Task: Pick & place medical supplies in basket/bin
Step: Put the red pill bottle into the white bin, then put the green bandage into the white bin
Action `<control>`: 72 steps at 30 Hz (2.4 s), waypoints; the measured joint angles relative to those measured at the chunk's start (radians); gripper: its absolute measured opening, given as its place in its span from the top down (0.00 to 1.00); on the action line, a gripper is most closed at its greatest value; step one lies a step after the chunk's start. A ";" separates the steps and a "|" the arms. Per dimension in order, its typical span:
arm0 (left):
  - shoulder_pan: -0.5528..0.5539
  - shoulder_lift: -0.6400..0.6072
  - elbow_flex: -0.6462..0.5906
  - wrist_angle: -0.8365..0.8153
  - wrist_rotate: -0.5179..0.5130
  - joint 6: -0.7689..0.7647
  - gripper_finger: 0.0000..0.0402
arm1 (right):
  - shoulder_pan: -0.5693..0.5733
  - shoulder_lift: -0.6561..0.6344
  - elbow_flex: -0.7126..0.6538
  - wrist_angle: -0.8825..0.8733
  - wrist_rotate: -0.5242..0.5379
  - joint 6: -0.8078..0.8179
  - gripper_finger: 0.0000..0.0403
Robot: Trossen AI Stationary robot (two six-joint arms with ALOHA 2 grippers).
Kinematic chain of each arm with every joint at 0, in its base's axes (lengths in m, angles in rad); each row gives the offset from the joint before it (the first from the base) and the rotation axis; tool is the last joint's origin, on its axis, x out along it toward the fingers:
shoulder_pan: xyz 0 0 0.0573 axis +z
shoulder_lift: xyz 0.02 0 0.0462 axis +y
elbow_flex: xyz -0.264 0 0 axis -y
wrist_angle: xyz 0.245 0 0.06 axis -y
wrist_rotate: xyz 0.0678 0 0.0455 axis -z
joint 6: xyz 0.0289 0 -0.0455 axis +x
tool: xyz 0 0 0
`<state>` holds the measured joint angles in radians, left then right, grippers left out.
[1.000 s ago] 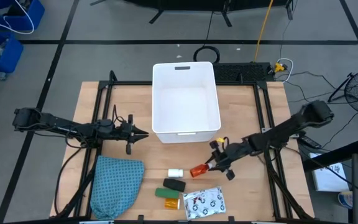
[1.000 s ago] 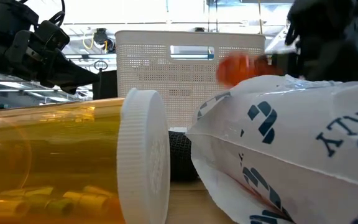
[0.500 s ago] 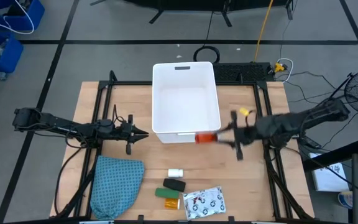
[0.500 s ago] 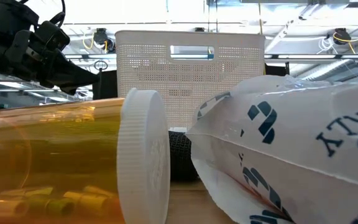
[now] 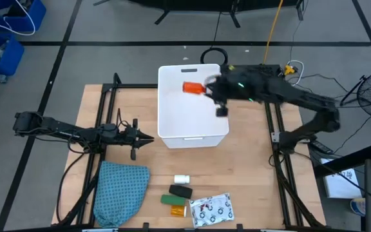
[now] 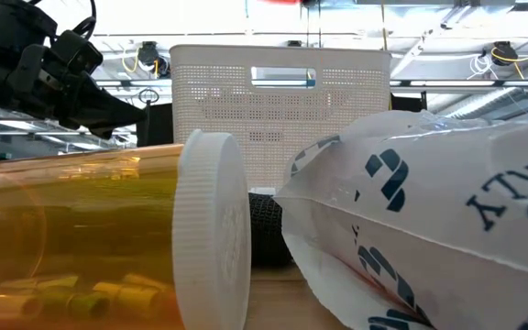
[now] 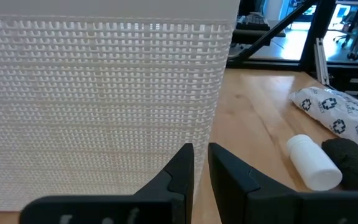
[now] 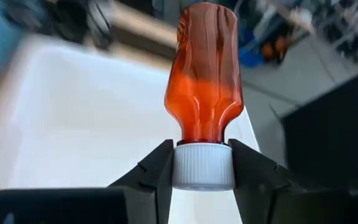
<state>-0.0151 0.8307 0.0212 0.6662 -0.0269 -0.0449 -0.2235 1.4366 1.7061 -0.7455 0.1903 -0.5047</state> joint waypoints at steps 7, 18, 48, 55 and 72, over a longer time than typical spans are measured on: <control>0.000 0.000 0.000 -0.003 0.000 0.010 0.87 | -0.190 0.226 0.017 0.023 -0.138 -0.243 0.71; 0.001 0.000 0.000 -0.028 -0.001 0.042 0.87 | -0.242 0.466 0.016 0.086 -0.229 -0.573 0.71; 0.000 0.000 0.000 -0.044 -0.020 0.146 0.87 | -0.255 0.594 0.015 0.073 -0.031 -0.500 0.44; 0.001 0.000 0.000 -0.043 -0.025 0.161 0.87 | -0.231 0.436 0.013 0.083 0.167 -0.531 0.38; 0.001 0.000 0.000 -0.047 -0.145 0.228 0.87 | -0.109 -0.362 -0.229 -0.101 -0.562 -0.028 0.97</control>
<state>-0.0145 0.8307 0.0212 0.6189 -0.1718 0.1833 -0.3321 1.0746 1.4768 -0.8463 -0.3715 -0.5327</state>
